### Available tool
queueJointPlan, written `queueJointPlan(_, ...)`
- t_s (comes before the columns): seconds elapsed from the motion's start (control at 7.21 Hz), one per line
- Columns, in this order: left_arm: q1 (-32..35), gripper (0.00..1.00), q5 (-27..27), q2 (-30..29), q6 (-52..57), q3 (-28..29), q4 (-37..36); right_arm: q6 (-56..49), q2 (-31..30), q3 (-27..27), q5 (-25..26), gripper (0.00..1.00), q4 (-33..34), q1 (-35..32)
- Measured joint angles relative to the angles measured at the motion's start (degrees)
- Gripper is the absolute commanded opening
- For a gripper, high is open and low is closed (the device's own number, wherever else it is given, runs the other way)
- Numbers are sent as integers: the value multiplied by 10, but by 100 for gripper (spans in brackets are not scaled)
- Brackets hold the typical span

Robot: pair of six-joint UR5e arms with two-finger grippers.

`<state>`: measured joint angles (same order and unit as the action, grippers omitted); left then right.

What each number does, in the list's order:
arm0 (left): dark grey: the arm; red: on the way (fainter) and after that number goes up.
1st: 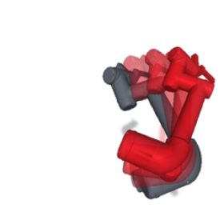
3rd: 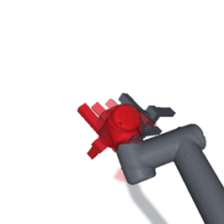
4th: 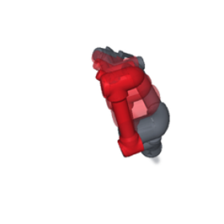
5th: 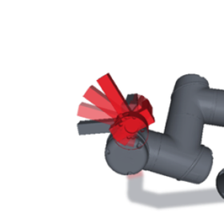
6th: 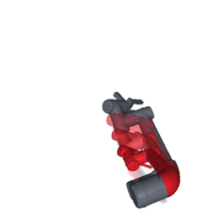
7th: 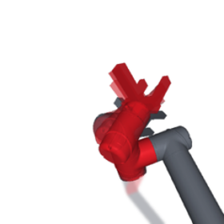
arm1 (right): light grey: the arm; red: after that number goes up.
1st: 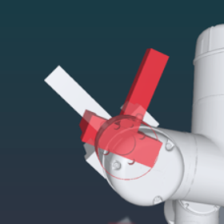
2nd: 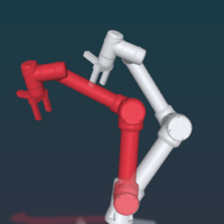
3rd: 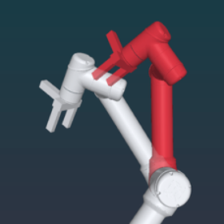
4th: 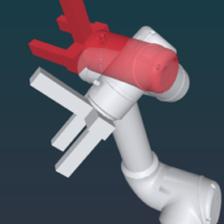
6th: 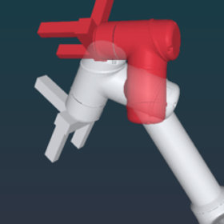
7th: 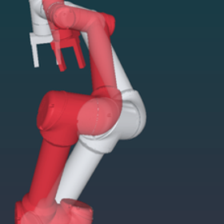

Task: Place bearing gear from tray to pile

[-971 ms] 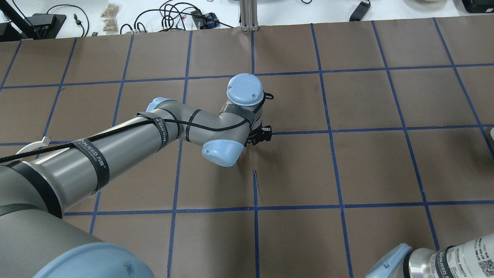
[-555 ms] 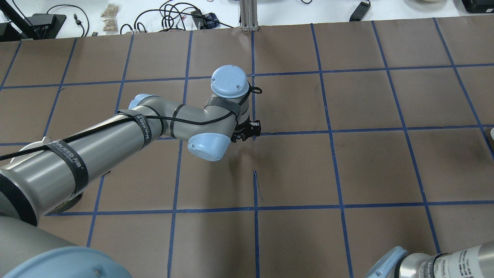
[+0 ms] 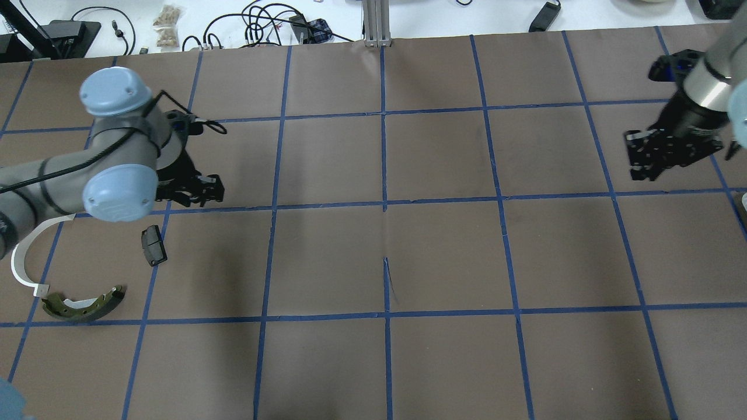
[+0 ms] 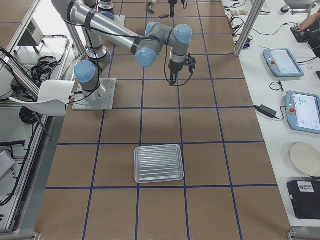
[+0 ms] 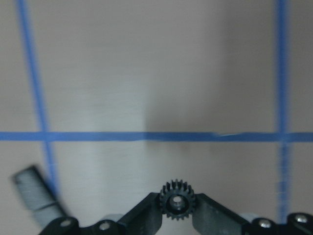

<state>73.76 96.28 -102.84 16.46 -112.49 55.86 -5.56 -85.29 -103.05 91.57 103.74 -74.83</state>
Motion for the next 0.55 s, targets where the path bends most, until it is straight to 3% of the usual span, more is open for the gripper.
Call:
queueJointPlan(0.28,-131,10,7,-7,109,-14,-11,213,29,1,-44,25,48,-130)
queueJointPlan(0.42,-166,26,7,-20,135,-18,-26,300,54,2,-70,25,92,-190)
queueJointPlan(0.55,-181,59,6,-36,145,-19,-38,360,87,2,-84,26,143,-245)
